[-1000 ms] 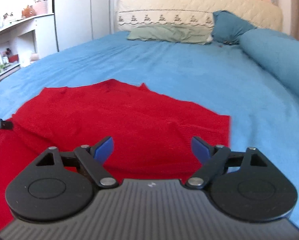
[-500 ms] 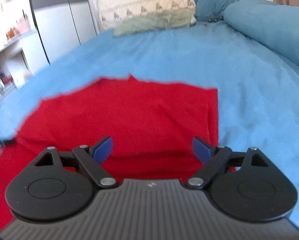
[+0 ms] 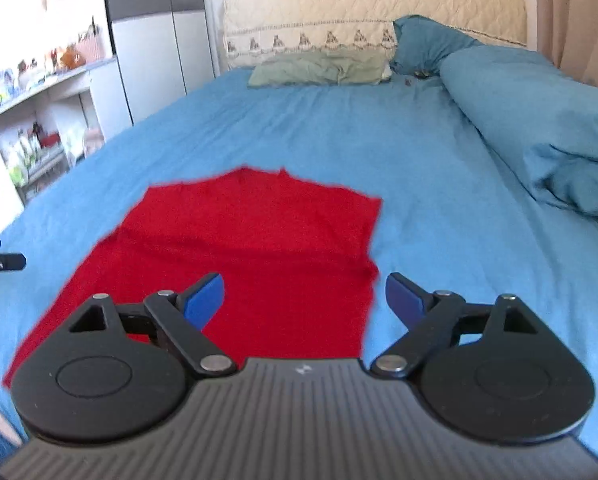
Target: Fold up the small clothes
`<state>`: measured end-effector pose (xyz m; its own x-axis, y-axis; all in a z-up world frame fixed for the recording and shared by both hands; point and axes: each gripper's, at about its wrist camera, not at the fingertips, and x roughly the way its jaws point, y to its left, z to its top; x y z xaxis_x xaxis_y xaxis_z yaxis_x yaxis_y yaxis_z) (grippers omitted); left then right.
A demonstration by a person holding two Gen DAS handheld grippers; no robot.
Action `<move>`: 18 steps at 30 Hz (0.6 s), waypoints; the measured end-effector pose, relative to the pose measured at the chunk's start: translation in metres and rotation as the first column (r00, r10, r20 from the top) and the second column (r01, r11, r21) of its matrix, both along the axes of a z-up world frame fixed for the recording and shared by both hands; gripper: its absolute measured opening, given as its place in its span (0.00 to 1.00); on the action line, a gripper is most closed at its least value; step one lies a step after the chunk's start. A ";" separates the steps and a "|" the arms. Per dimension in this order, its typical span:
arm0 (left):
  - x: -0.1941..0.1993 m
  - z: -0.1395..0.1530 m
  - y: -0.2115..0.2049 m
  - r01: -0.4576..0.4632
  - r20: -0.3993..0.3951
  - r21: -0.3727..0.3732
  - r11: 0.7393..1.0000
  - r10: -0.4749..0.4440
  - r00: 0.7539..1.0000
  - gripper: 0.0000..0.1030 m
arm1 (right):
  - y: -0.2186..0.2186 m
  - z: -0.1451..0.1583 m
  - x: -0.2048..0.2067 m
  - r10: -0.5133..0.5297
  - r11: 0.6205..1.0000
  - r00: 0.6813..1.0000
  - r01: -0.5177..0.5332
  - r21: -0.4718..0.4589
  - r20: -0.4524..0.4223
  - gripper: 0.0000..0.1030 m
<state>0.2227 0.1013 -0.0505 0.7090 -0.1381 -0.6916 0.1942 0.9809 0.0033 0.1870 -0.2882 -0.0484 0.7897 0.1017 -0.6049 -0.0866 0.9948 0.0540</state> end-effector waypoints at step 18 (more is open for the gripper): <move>-0.074 -0.096 0.040 -0.080 -0.270 -0.105 0.991 0.049 0.962 0.61 | 0.014 -0.119 -0.095 -0.041 0.998 0.963 0.052 0.032 -0.267 0.82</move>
<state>0.1491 0.1410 -0.1468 0.5115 -0.1868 -0.8387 0.1095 0.9823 -0.1520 0.0918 -0.2743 -0.1676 0.6052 0.0961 -0.7903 -0.0177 0.9941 0.1074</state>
